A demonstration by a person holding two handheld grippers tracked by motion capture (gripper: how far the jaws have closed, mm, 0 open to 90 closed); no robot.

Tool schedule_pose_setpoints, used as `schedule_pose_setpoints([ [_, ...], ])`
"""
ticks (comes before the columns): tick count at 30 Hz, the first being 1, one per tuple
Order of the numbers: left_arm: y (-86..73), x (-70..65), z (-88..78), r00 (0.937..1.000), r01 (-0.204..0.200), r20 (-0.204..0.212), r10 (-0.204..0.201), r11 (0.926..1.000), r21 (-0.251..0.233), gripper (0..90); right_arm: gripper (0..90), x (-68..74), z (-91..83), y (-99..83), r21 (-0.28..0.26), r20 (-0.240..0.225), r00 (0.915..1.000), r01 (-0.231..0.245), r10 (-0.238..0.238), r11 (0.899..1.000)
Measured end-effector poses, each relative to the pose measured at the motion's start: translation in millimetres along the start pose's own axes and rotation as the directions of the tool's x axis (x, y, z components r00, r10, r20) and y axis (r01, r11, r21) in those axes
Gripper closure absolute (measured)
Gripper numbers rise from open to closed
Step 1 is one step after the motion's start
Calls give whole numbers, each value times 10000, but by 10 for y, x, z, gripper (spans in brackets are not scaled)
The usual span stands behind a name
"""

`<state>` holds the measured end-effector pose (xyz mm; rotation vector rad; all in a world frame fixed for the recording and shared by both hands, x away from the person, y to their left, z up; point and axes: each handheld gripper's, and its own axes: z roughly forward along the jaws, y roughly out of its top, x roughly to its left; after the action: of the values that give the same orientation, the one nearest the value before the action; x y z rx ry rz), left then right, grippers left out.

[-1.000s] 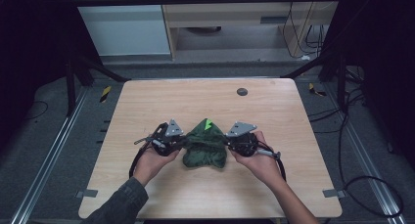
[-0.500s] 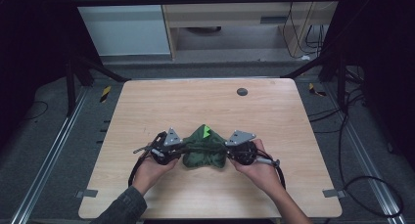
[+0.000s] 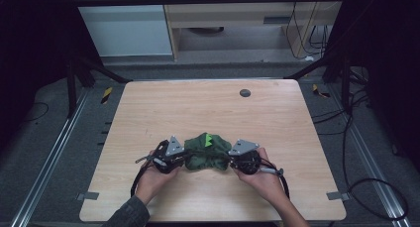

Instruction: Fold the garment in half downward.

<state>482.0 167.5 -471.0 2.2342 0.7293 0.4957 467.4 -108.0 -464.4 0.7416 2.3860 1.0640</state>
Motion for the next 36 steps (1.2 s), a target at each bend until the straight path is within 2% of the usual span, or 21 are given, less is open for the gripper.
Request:
schedule_pose_setpoints([
  [17,-122,-22,-36,9996,281,71,-280,9995,-124,785,746,56,-1,-131,120,-30,10000,-66,67,9999],
  [36,-137,-46,-53,9993,371,62,-370,9989,-272,756,600,15,-12,-96,80,306,9990,-340,337,9994],
])
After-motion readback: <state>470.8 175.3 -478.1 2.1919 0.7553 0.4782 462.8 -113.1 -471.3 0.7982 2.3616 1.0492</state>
